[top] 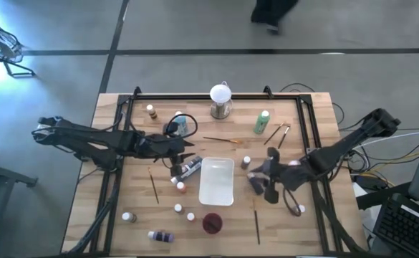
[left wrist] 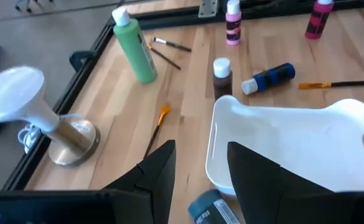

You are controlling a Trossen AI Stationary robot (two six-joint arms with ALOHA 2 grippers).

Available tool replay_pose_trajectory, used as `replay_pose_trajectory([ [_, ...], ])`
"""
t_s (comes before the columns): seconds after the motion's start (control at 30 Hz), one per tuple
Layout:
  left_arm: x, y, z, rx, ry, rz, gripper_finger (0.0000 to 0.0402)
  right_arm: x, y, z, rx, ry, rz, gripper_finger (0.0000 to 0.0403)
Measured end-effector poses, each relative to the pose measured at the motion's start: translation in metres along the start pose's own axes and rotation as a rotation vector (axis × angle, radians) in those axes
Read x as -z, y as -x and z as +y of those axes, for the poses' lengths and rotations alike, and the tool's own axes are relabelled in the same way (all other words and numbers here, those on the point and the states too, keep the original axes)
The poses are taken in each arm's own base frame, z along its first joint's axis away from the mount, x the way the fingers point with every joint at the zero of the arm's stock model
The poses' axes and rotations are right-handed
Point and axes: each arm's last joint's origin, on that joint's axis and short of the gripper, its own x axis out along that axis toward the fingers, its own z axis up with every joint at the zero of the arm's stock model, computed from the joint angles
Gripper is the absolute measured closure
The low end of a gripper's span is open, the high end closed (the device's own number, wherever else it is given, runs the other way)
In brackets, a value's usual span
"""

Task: Pick & Place Paint Supplies
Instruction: Put the gold paint brush into the red cup

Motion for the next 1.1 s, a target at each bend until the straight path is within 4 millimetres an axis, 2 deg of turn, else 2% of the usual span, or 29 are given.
replay_pose_trajectory([
  [0.17, 0.007, 0.000, 0.000, -0.012, 0.041, 0.069, 0.0250, 0.003, 0.014, -0.017, 0.160, -0.025, -0.010, 0.0273],
  [0.47, 0.029, 0.003, 0.005, -0.167, 0.158, 0.241, 0.0250, 0.000, 0.029, -0.055, 0.323, -0.154, 0.002, 0.0245],
  [0.63, 0.046, -0.002, 0.004, -0.267, 0.185, 0.261, 0.0250, -0.003, 0.032, -0.079, 0.424, -0.214, 0.017, 0.0227],
  [0.8, 0.058, -0.005, 0.003, -0.279, 0.212, 0.279, 0.0250, -0.006, 0.034, -0.099, 0.512, -0.284, 0.021, 0.0212],
  [1.1, 0.055, -0.011, 0.003, -0.326, 0.208, 0.175, 0.0250, -0.010, 0.032, -0.131, 0.614, -0.397, 0.050, 0.0195],
])
